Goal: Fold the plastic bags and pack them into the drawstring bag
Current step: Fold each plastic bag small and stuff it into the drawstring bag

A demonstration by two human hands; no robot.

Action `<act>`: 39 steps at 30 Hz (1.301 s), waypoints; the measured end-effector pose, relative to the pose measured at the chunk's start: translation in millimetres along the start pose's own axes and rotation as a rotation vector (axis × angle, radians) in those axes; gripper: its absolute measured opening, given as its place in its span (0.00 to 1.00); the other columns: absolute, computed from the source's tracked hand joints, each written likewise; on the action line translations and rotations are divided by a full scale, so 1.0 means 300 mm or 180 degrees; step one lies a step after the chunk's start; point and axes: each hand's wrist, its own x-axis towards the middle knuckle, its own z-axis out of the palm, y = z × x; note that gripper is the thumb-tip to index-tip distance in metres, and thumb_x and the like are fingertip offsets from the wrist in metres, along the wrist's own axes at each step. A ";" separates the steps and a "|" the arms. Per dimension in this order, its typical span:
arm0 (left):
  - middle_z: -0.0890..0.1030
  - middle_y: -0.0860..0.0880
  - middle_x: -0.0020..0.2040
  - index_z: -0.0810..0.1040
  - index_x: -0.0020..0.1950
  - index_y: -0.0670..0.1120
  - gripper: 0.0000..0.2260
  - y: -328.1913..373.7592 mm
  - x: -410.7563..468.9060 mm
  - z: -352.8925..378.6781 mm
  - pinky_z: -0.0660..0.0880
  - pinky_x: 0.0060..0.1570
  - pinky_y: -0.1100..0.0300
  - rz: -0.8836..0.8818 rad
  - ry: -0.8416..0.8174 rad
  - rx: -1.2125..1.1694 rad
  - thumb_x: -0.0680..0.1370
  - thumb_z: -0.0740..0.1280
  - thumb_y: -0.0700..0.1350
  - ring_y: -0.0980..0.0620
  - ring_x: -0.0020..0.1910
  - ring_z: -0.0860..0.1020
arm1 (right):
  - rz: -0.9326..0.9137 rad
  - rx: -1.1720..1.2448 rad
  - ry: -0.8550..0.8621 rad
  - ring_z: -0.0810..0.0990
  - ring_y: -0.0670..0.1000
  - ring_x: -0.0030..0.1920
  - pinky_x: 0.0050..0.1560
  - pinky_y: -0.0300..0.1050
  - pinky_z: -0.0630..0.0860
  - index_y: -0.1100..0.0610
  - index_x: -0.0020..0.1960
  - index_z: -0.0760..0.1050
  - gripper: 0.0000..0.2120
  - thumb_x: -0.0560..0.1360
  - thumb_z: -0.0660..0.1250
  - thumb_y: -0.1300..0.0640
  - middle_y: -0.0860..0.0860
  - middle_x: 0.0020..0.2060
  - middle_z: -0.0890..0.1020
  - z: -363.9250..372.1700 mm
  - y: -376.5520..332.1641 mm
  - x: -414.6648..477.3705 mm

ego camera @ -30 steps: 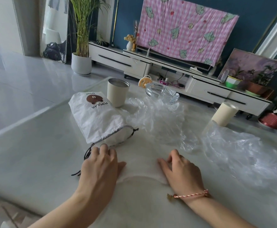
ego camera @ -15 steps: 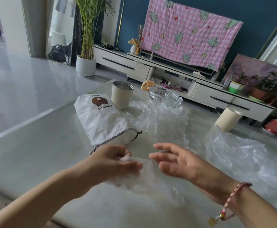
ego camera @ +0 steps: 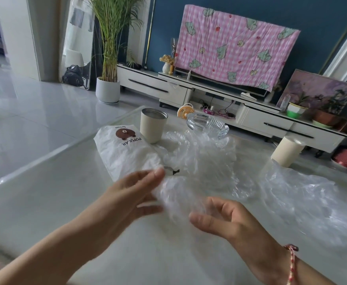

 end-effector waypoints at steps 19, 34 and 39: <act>0.84 0.39 0.40 0.78 0.51 0.34 0.12 -0.007 0.002 0.008 0.76 0.28 0.62 -0.0092 0.0861 0.0258 0.75 0.66 0.43 0.47 0.33 0.82 | 0.0843 -0.0689 -0.1112 0.80 0.43 0.40 0.44 0.37 0.75 0.53 0.42 0.82 0.19 0.56 0.78 0.44 0.47 0.37 0.83 -0.046 0.041 -0.013; 0.82 0.44 0.36 0.79 0.48 0.39 0.12 -0.048 -0.028 0.068 0.77 0.30 0.60 -0.0319 0.0090 0.0390 0.67 0.73 0.41 0.52 0.29 0.78 | 0.0631 0.1000 0.0285 0.78 0.57 0.38 0.36 0.43 0.75 0.68 0.47 0.77 0.05 0.71 0.67 0.72 0.64 0.40 0.81 0.067 0.054 0.023; 0.81 0.39 0.38 0.78 0.43 0.38 0.17 -0.052 -0.028 0.067 0.77 0.27 0.57 -0.0868 0.0167 -0.0507 0.55 0.70 0.38 0.47 0.28 0.78 | 0.0489 0.1076 0.0573 0.72 0.55 0.34 0.32 0.43 0.66 0.56 0.25 0.77 0.12 0.63 0.69 0.69 0.54 0.34 0.80 0.065 0.053 0.021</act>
